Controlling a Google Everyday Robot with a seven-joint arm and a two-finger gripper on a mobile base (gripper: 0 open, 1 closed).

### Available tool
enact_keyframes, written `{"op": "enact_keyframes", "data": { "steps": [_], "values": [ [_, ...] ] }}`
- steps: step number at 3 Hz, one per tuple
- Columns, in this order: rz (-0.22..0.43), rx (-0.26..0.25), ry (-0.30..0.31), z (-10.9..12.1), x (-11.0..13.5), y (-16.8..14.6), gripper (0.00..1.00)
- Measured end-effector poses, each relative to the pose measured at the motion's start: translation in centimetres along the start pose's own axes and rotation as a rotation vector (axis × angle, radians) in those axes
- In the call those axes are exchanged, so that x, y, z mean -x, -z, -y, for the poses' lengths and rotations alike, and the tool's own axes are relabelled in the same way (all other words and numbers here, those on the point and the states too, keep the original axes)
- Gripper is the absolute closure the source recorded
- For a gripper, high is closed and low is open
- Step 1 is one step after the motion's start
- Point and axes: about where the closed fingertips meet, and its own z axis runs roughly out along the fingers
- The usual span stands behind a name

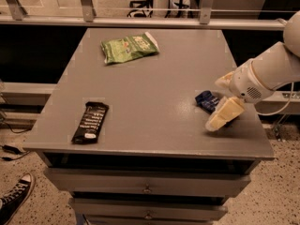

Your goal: Move rxbar blueberry near green jalapeno chip bag

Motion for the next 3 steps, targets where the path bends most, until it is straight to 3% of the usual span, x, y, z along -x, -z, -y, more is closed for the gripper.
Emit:
{"op": "enact_keyframes", "data": {
  "steps": [1,2,3],
  "values": [
    [-0.001,0.02,-0.02,-0.01,0.05,-0.17,0.38],
    [-0.001,0.039,-0.035,-0.07,0.48,0.26,0.69],
    [0.004,0.049,-0.038,-0.25,0.87,0.63,0.93]
  ]
}}
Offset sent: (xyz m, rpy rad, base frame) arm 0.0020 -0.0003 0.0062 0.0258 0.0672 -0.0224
